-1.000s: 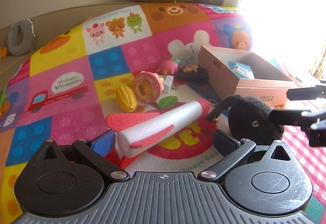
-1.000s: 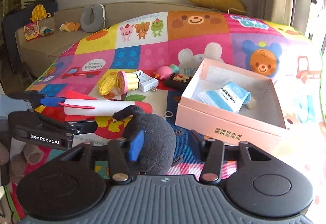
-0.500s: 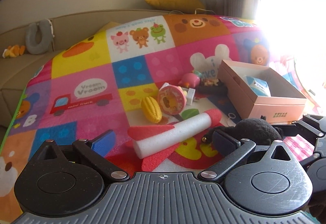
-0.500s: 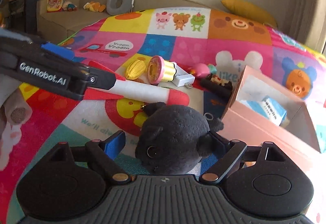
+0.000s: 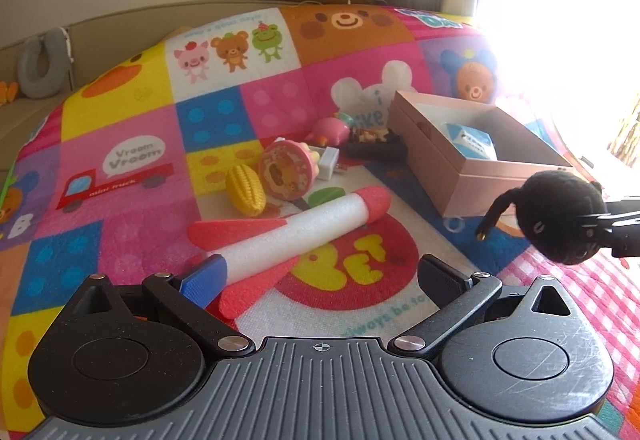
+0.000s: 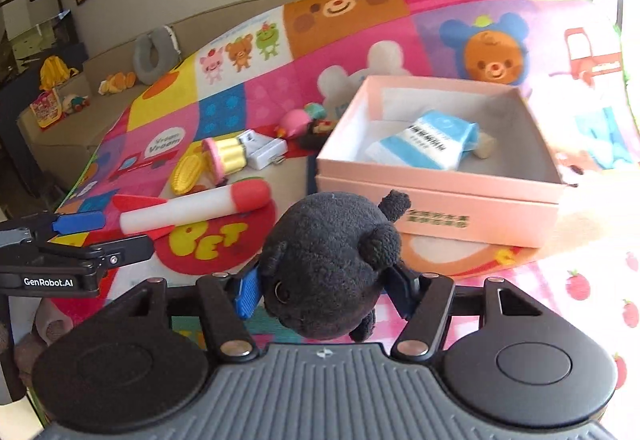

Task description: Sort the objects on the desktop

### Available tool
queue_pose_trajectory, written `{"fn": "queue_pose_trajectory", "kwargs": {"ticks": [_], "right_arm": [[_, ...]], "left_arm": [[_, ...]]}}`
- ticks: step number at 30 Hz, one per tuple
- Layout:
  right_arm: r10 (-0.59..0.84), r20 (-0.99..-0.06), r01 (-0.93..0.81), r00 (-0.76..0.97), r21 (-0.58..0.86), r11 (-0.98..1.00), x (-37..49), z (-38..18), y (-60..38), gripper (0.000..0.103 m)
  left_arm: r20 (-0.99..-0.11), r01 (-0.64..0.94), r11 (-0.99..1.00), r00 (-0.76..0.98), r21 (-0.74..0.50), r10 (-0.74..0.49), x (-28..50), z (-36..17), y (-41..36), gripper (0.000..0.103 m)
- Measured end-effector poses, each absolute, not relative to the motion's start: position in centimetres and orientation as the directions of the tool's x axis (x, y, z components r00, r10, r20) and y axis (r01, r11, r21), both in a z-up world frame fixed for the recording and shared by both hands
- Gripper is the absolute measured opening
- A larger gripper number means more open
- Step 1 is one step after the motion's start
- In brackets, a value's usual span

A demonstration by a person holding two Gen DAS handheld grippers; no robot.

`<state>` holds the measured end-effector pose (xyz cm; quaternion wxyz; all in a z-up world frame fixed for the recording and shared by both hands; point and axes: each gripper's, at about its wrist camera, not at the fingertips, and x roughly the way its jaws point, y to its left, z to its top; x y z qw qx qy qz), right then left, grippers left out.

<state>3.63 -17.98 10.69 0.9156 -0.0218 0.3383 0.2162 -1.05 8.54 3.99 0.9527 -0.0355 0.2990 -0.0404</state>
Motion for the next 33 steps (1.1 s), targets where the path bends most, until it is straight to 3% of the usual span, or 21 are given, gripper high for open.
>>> {"fn": "queue_pose_trajectory", "kwargs": {"ticks": [4,13,17,21,25,27,30,33], "right_arm": [[0.275,-0.645,-0.363,0.713,-0.005,0.932,3.4,11.3,-20.2,0.069],[0.313,-0.586,-0.44,0.748,-0.085,0.894,8.0,17.1,-17.9,0.073],[0.243,-0.67,-0.453,0.702,-0.156,0.878,15.2,16.9,-14.4,0.063],[0.18,-0.766,-0.458,0.618,-0.164,0.874,21.3,13.7,-13.0,0.062],[0.178,-0.796,-0.475,0.578,-0.151,0.867,23.5,11.1,-11.9,0.062],[0.161,-0.773,-0.454,0.614,-0.179,0.873,24.1,10.7,-11.1,0.062],[0.131,-0.716,-0.37,0.685,-0.188,0.91,25.2,11.0,-11.0,0.052],[0.088,-0.564,-0.23,0.821,-0.186,0.955,24.4,12.9,-12.2,0.051]], "left_arm": [[-0.578,0.108,0.988,0.801,-0.113,-0.154,-0.3,3.0,6.7,0.103],[-0.58,0.224,0.964,0.77,-0.146,-0.267,1.1,1.0,3.9,0.103],[-0.571,0.21,0.952,0.763,-0.224,-0.303,1.1,0.7,5.0,0.103],[-0.557,0.211,0.937,0.759,-0.28,-0.338,1.4,0.6,5.7,0.103],[-0.545,0.222,0.927,0.758,-0.303,-0.359,1.4,0.5,5.9,0.103],[-0.537,0.219,0.921,0.759,-0.323,-0.368,1.4,0.5,6.2,0.103],[-0.529,0.218,0.915,0.76,-0.341,-0.378,1.4,0.5,6.5,0.103],[-0.526,0.217,0.913,0.761,-0.345,-0.379,1.4,0.5,6.5,0.103]]}}
